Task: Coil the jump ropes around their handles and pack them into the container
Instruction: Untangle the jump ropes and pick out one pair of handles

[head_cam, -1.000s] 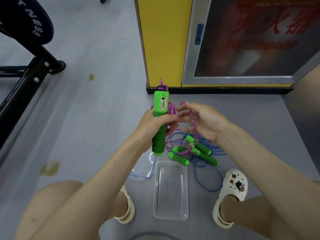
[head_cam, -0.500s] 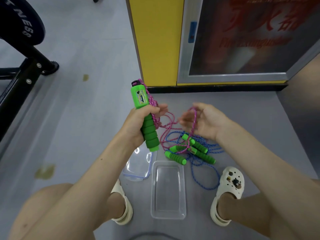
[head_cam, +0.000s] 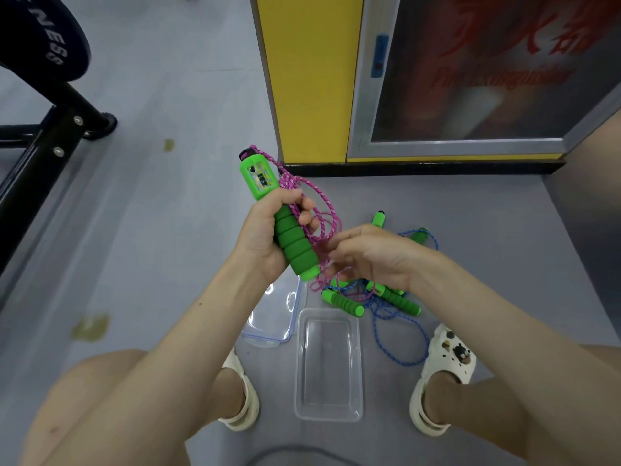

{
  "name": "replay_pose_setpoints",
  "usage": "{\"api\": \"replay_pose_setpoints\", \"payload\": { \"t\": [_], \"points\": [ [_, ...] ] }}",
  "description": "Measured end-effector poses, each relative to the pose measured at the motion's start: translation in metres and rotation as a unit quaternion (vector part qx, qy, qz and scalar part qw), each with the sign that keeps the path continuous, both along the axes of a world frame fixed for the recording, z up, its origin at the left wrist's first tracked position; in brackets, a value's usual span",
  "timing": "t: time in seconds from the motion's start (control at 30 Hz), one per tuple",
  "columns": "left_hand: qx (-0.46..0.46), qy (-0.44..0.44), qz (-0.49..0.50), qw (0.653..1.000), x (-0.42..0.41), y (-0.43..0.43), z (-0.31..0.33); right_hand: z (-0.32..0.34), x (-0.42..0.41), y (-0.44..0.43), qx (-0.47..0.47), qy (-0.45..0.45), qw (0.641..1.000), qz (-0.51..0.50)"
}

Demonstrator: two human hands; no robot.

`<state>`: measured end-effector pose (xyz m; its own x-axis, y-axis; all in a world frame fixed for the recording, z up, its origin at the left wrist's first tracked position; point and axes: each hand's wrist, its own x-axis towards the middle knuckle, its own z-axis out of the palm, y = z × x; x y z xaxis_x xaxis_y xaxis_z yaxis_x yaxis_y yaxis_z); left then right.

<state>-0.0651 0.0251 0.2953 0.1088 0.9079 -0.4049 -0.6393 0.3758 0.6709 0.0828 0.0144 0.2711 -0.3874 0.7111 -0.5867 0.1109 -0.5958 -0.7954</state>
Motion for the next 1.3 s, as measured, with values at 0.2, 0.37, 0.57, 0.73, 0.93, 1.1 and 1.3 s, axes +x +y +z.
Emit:
{"api": "replay_pose_setpoints", "payload": {
  "t": [0.2, 0.37, 0.57, 0.73, 0.93, 1.1, 1.3],
  "points": [
    [-0.028, -0.039, 0.016, 0.999, -0.008, 0.001, -0.004, -0.006, 0.001, -0.003, 0.005, 0.004, 0.999, 0.040],
    [-0.039, -0.076, 0.002, 0.996, -0.012, 0.000, -0.007, -0.011, 0.004, -0.001, -0.042, 0.046, 0.997, -0.040],
    [-0.039, -0.075, -0.024, 0.996, -0.005, -0.005, -0.011, -0.018, -0.001, -0.006, 0.062, -0.121, 0.988, -0.068],
    [-0.035, -0.057, -0.047, 0.997, -0.003, -0.008, -0.015, -0.018, -0.004, -0.009, 0.103, -0.158, 0.979, -0.081],
    [-0.038, -0.054, -0.062, 0.996, -0.009, -0.007, -0.013, -0.029, 0.018, 0.005, 0.077, -0.196, 0.960, -0.186],
    [-0.064, -0.043, -0.056, 0.995, -0.015, -0.002, -0.008, -0.035, 0.025, 0.003, 0.166, -0.233, 0.948, -0.139],
    [-0.108, 0.028, -0.074, 0.991, -0.006, -0.002, -0.016, -0.029, 0.014, -0.006, 0.264, -0.117, 0.954, -0.082]
  ]
}}
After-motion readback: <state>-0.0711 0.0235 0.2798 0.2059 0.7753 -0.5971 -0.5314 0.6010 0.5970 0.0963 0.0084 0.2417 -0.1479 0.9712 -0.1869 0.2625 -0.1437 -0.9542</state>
